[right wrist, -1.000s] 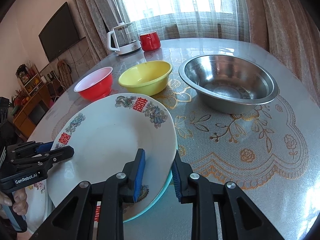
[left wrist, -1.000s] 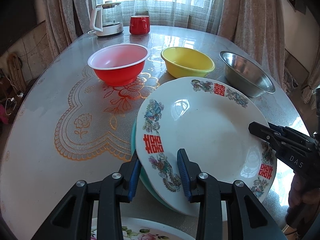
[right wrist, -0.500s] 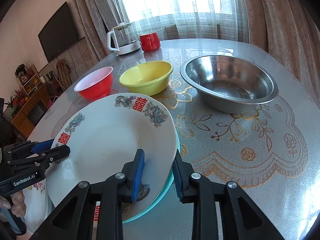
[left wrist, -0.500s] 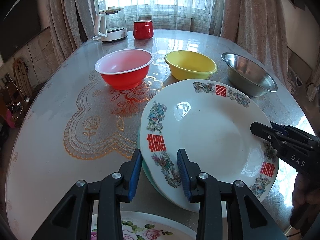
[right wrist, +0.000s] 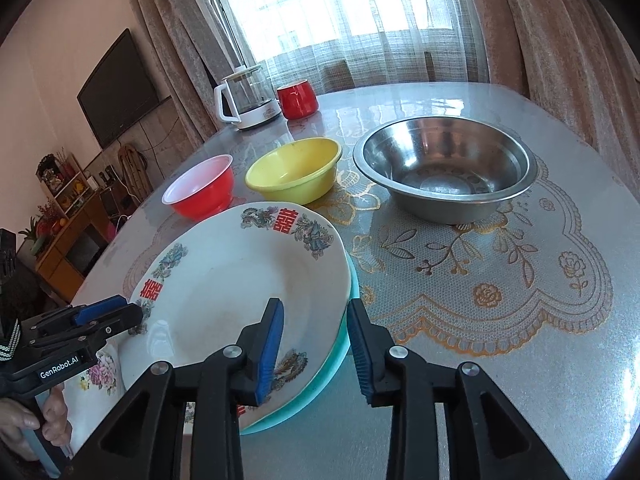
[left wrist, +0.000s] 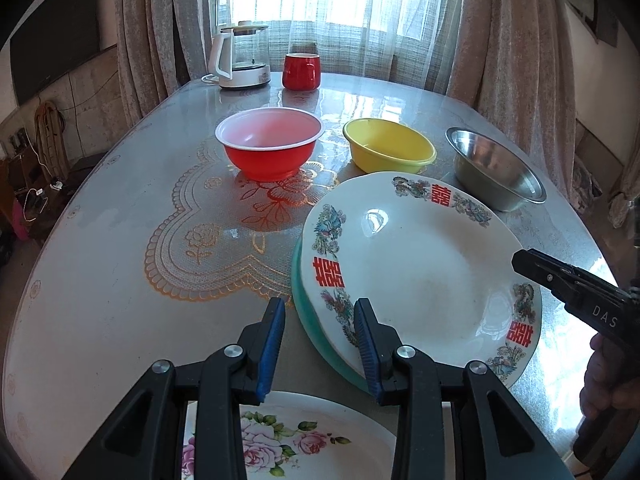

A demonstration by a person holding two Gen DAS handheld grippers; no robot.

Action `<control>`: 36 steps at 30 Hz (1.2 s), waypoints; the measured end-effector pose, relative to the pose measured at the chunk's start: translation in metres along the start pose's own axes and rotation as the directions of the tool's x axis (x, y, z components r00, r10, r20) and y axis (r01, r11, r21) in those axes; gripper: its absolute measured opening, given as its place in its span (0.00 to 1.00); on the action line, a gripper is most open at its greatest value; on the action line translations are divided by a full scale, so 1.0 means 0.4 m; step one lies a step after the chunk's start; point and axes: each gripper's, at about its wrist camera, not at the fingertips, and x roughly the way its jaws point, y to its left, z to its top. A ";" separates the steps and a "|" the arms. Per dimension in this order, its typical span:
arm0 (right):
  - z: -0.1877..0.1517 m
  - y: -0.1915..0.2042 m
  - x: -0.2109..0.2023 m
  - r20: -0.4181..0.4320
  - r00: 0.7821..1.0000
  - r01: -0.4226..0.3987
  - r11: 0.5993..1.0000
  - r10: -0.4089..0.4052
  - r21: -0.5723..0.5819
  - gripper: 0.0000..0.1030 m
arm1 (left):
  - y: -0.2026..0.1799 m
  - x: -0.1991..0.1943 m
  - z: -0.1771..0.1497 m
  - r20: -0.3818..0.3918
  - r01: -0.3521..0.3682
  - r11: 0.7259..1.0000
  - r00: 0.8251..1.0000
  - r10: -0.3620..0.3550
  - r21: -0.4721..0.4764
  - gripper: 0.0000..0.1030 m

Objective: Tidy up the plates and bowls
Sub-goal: 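Open the left gripper and withdraw from the stacked plates, then grasp the rim of the pink-rose plate with the left gripper and lift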

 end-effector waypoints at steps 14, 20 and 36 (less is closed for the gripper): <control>-0.008 0.042 -0.103 0.050 0.989 -0.136 0.990 0.138 -0.046 0.32 | 0.118 -0.098 -0.039 0.053 -0.022 0.995 0.998 0.028 -0.100 0.35; -0.055 0.108 -0.135 -0.013 0.963 -0.267 0.951 0.268 -0.154 0.32 | 0.190 -0.134 -0.085 0.068 -0.020 0.989 0.997 0.030 -0.147 0.35; -0.168 0.290 -0.024 -0.289 0.847 -0.509 0.836 0.445 -0.205 0.31 | 0.296 -0.195 -0.219 0.064 0.029 0.973 0.998 -0.015 -0.227 0.34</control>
